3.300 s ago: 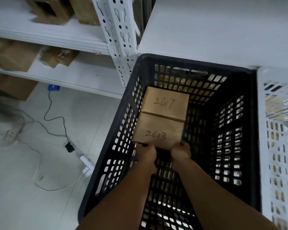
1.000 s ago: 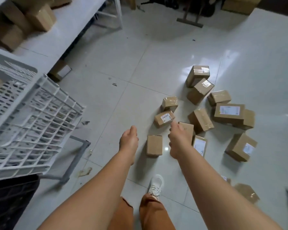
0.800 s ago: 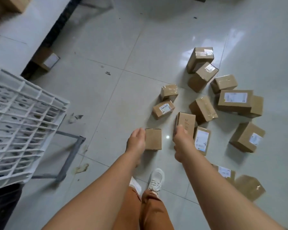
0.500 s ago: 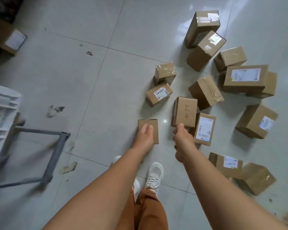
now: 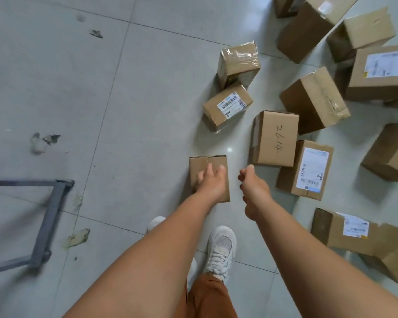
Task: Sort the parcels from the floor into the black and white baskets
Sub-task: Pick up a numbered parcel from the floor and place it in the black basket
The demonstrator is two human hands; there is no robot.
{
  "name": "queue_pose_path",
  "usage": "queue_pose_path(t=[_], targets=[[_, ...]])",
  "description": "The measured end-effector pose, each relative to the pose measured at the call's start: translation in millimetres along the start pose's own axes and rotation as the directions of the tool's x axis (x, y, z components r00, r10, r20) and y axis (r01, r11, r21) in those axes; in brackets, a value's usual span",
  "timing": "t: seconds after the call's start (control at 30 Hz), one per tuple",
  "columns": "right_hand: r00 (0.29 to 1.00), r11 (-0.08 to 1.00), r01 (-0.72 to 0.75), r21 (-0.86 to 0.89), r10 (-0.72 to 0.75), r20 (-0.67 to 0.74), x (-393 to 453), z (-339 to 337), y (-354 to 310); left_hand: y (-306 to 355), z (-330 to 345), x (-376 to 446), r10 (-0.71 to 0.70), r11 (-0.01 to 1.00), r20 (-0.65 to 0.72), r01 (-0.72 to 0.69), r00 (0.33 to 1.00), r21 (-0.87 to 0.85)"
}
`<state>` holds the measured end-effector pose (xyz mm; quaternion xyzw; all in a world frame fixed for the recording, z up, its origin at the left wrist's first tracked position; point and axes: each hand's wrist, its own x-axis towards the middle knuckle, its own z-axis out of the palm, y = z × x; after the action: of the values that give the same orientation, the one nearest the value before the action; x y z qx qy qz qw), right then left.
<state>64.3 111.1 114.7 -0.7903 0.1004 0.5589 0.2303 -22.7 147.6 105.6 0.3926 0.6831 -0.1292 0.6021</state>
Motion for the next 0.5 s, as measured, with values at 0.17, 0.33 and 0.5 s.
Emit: queue_pose_path(t=[0.17,0.33,0.5], targets=[[1.0,0.998,-0.018,-0.061,0.018,-0.006,21.9,19.8,3.6,-24.1,-5.1,22.6,-0.021,0.994,-0.215,0.044,0.976,0.101],[0.999,0.993,0.012,-0.12,-0.007,0.041,33.2,46.4,5.4,-49.5,-39.6,39.8,-0.062,0.991,-0.353,0.1,0.934,0.089],[0.998,0.976,0.049,-0.211,-0.037,0.059,54.6,71.2,11.2,-65.7,-66.8,65.3,-0.051,0.999,-0.312,0.051,0.949,-0.009]])
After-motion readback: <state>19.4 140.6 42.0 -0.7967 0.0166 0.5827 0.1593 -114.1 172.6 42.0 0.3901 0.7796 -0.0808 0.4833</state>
